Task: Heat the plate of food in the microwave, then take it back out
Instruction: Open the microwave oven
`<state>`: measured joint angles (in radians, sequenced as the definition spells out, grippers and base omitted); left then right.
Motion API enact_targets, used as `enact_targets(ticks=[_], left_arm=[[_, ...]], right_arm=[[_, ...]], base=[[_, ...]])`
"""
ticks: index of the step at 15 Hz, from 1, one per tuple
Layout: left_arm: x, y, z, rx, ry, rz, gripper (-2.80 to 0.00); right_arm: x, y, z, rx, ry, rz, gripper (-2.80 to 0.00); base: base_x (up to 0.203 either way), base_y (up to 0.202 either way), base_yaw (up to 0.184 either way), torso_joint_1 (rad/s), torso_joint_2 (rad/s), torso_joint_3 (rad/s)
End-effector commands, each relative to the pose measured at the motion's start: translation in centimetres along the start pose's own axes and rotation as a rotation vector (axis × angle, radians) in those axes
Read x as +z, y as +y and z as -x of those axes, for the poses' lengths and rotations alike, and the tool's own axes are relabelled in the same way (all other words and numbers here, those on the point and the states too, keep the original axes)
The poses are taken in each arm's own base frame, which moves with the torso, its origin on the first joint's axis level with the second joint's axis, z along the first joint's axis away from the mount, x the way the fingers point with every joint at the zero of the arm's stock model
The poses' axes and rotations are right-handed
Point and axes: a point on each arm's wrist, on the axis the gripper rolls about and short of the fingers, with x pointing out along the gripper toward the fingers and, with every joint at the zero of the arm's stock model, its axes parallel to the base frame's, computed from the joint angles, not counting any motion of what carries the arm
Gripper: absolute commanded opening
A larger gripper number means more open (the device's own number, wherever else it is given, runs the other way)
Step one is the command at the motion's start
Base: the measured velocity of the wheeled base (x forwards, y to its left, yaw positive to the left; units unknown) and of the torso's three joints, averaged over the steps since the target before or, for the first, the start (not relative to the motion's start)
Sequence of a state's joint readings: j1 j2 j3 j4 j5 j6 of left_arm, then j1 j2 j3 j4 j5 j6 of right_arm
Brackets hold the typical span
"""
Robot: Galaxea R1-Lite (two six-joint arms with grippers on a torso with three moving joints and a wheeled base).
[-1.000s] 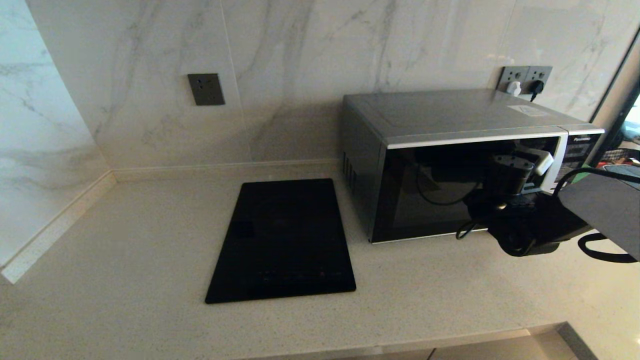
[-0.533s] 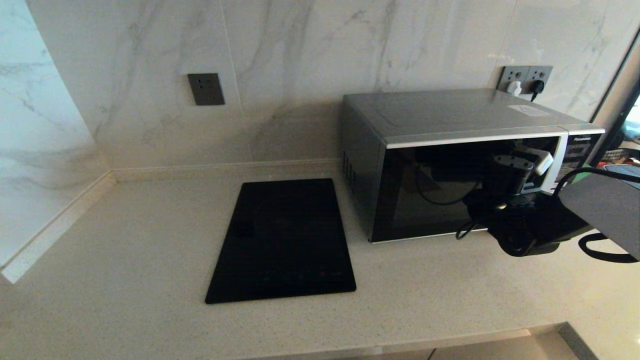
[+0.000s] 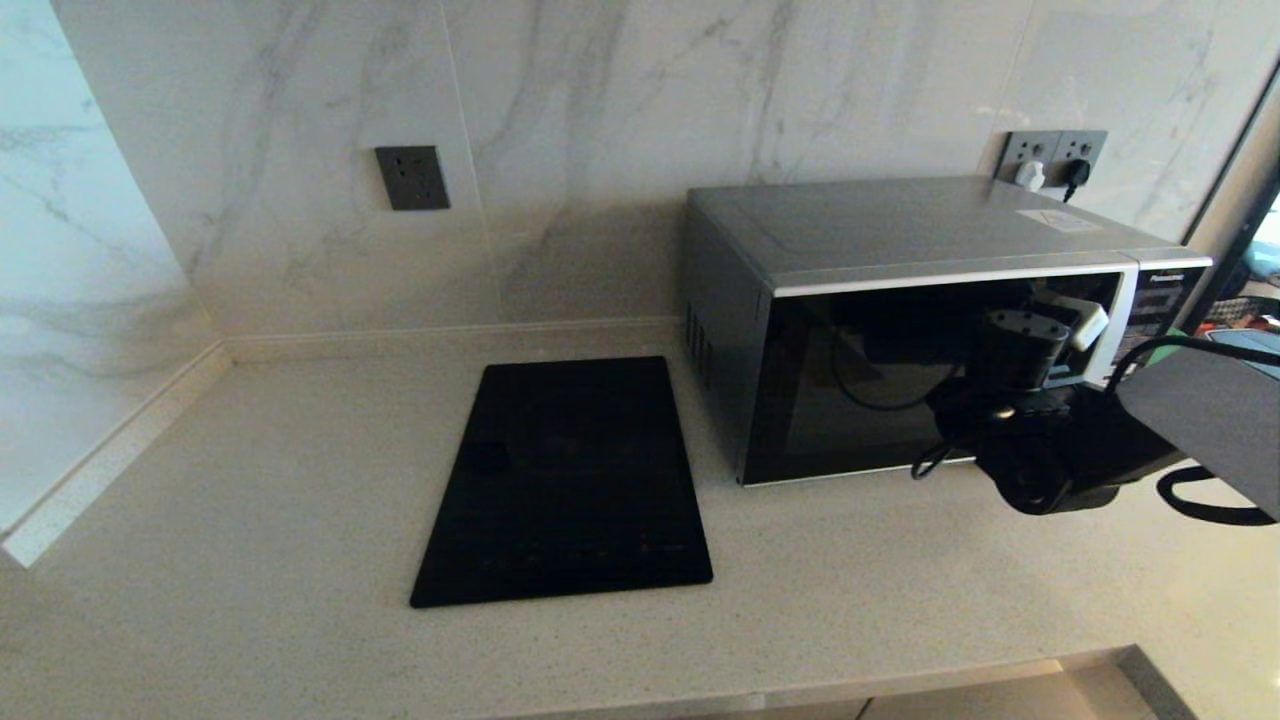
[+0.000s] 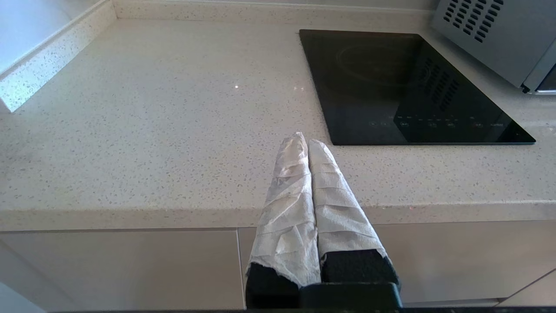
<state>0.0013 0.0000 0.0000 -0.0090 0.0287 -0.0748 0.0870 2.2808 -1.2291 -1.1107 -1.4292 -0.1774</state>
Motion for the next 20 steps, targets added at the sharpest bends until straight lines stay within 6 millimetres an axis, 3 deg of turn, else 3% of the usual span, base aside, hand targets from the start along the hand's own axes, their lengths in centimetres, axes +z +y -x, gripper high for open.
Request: enact_targets(ticks=[1,10,20], left_arm=[[0.0,0.0,0.0,0.001,0.001,0.000,-2.80],[0.0,0.0,0.0,0.001,0.001,0.000,-2.80],[0.0,0.0,0.0,0.001,0.001,0.000,-2.80]], right_arm=[[0.5,-0.3,0.1,-0.018,0.001,-0.016,-2.80],[1.0,-1.4,0.3,-0.036,0.005,-0.016,-2.80],[1.1,-1.4,2.5,0.003,-0.001,-0.042,-2.80]], base=[[0.000,0.000,0.000,0.000,0.00,0.000],[0.000,0.000,0.000,0.000,0.00,0.000],[0.000,0.000,0.000,0.000,0.00,0.000]])
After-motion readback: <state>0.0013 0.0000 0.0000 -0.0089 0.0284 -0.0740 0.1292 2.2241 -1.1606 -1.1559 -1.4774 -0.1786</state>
